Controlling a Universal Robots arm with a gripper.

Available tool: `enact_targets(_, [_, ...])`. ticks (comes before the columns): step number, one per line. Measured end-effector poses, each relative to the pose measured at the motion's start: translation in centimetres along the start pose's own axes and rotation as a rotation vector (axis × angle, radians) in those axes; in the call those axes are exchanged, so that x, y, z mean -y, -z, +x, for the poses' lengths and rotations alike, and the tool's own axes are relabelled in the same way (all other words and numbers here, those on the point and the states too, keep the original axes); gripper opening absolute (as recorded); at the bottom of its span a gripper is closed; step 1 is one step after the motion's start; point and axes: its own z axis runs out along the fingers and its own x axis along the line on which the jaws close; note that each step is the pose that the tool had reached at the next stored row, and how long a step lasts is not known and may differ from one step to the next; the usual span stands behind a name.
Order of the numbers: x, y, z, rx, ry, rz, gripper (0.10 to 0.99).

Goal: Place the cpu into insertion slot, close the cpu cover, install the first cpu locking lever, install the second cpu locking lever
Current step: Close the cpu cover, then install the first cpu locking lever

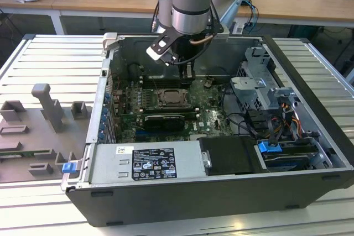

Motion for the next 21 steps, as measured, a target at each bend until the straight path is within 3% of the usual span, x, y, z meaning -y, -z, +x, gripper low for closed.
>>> enact_targets(8, [1.61, -0.15, 0.06, -0.0001, 0.000, 0.000, 0.106])
enact_targets(21, [2.83, -0.11, 0.07, 0.0000, 0.000, 0.000, 0.106])
